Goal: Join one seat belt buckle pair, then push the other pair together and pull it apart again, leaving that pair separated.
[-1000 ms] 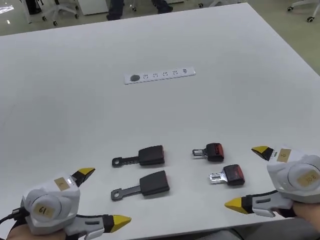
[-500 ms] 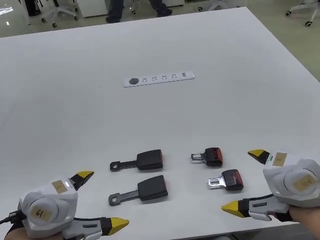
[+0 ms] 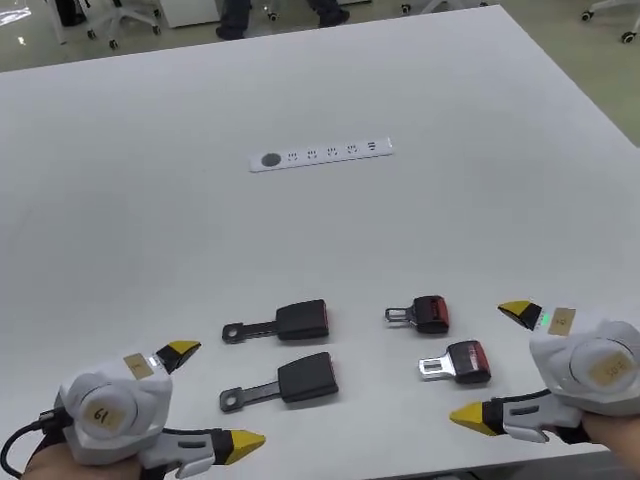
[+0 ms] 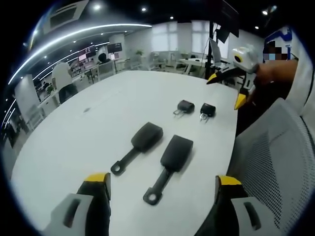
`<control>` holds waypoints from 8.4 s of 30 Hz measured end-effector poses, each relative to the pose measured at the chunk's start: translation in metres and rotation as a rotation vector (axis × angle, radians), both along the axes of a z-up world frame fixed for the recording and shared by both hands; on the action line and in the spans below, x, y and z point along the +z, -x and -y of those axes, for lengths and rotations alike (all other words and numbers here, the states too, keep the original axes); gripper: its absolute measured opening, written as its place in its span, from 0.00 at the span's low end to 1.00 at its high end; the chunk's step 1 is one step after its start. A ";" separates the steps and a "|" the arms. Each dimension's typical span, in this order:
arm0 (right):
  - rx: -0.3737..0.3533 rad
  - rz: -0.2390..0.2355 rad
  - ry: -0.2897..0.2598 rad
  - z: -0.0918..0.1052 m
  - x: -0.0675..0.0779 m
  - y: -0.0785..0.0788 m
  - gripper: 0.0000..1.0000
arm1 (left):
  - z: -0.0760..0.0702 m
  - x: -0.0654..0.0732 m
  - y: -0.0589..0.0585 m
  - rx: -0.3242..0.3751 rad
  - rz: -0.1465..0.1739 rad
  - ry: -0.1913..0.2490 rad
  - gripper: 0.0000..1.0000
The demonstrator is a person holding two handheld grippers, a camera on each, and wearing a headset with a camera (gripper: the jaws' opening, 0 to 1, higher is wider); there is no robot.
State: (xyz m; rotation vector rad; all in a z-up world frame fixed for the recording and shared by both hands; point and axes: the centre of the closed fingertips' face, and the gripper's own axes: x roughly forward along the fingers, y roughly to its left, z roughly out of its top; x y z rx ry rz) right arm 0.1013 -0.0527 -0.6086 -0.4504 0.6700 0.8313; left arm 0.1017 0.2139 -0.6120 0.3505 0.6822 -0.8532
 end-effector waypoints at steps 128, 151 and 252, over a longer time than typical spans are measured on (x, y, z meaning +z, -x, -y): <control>0.497 -0.137 0.176 -0.117 -0.083 -0.008 0.34 | 0.082 -0.080 -0.012 -0.580 -0.109 -0.279 0.34; 0.503 -0.141 0.176 -0.135 -0.082 -0.007 0.32 | 0.089 -0.077 -0.012 -0.682 -0.104 -0.285 0.33; 0.445 -0.159 0.141 -0.075 -0.084 -0.101 0.34 | 0.071 -0.082 -0.106 -0.607 -0.116 -0.380 0.33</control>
